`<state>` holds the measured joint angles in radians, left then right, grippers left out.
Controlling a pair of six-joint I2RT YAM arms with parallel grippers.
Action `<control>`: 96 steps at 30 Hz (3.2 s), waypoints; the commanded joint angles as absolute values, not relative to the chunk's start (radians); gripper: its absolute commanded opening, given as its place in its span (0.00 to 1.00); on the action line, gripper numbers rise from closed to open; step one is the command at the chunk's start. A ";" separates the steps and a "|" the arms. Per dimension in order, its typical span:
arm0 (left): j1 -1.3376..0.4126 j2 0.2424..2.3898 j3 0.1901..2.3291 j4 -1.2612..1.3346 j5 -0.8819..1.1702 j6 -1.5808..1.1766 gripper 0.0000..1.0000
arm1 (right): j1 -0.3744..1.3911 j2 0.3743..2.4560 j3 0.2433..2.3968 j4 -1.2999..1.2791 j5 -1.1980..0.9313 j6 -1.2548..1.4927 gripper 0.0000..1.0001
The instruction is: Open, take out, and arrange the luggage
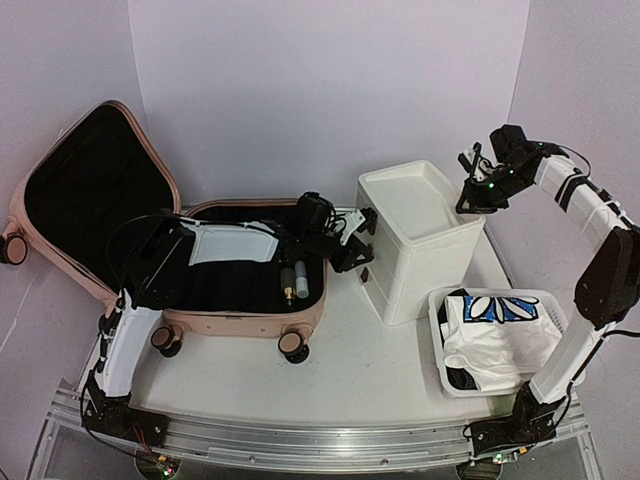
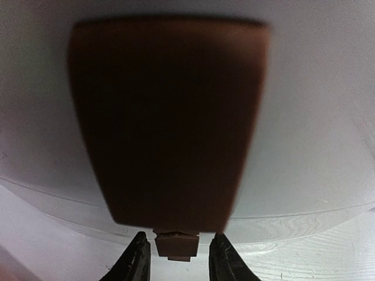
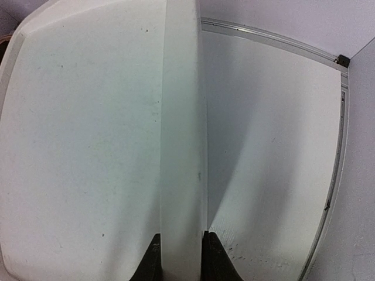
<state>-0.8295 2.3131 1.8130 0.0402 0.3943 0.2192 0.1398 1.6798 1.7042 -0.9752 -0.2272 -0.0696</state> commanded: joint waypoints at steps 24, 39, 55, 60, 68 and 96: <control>-0.839 2.335 1.890 0.161 0.373 0.216 0.19 | 0.166 1.653 1.712 -1.002 -0.557 0.073 0.00; -0.837 2.126 1.659 0.163 0.218 0.275 0.00 | 0.167 1.600 1.664 -0.993 -0.287 0.102 0.00; -0.807 1.914 1.418 0.163 0.065 0.261 0.00 | 0.128 1.631 1.697 -0.991 -0.064 0.114 0.00; -0.805 1.914 1.419 0.162 0.140 0.241 0.00 | 0.098 1.635 1.708 -0.992 -0.065 0.095 0.00; -0.803 1.902 1.424 0.152 0.143 0.179 0.35 | 0.090 1.628 1.699 -0.996 -0.188 0.092 0.00; -0.677 2.181 1.804 -0.592 0.167 -0.695 0.54 | 0.091 1.606 1.669 -0.990 -0.289 0.162 0.00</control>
